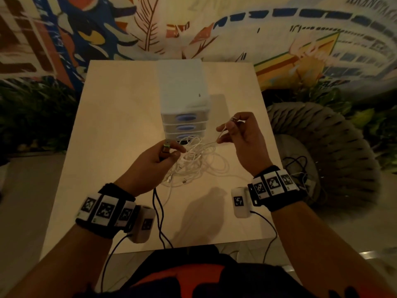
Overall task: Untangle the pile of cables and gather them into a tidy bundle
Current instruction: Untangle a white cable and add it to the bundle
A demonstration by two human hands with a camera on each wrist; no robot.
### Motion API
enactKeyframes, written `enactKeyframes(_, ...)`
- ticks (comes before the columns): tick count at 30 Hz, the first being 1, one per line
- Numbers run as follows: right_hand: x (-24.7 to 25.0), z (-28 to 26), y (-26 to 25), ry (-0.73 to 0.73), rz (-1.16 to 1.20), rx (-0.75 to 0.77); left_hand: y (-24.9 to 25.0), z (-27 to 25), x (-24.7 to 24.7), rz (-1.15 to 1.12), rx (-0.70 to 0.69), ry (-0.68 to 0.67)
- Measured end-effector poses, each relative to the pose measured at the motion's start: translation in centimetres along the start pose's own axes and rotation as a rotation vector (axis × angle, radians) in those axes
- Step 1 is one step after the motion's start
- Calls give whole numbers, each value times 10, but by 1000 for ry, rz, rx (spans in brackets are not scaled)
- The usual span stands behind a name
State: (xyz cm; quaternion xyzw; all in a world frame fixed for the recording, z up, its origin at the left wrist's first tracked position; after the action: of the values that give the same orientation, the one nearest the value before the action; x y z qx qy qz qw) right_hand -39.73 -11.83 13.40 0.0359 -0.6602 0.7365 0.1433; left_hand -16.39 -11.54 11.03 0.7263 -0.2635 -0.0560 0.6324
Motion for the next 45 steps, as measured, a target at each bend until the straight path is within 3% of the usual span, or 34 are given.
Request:
enactKeyframes(7,-15,2,-15,-89,-14,8,-4,23,-17,170,-48,83)
enactKeyframes(13,-40,3,-18,-214,-14,-2,6,44,-46,356,-76,0)
enactKeyframes(18,-34,-6,8,-123,-21,-102,4,45,-22,192,-10,54)
enactKeyframes(20,-39,-21,31,-182,-81,-157,10,42,-6,72,-13,124)
enactKeyframes(24,-69,-50,84,-467,-433,-203,17,35,19,-144,2,207)
enactKeyframes(27,-75,-46,90,-422,-476,-217,26,31,25,-230,-15,198)
enactKeyframes(34,-95,-21,61,-374,-420,-42,58,16,24,-316,-168,70)
enactKeyframes(39,-95,-3,36,-283,-458,116,72,9,36,-277,-268,89)
enactKeyframes(42,-102,-1,38,-426,-463,89,72,5,47,-309,-292,132)
enactKeyframes(45,-130,-13,45,-628,-578,196,74,2,52,-309,-315,144)
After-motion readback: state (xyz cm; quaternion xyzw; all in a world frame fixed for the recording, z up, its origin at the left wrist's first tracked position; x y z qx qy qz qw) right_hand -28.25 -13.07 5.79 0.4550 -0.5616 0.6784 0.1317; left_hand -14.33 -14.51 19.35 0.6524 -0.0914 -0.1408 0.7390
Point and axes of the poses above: each hand's wrist, its own z-axis towards the middle knuckle, its own x-axis out of the back of the hand, y = z × x, the point moved 9 cm from there along z, towards the middle knuckle, and after that the axes turned 11 degrees about -z, right-handed, at the moved point
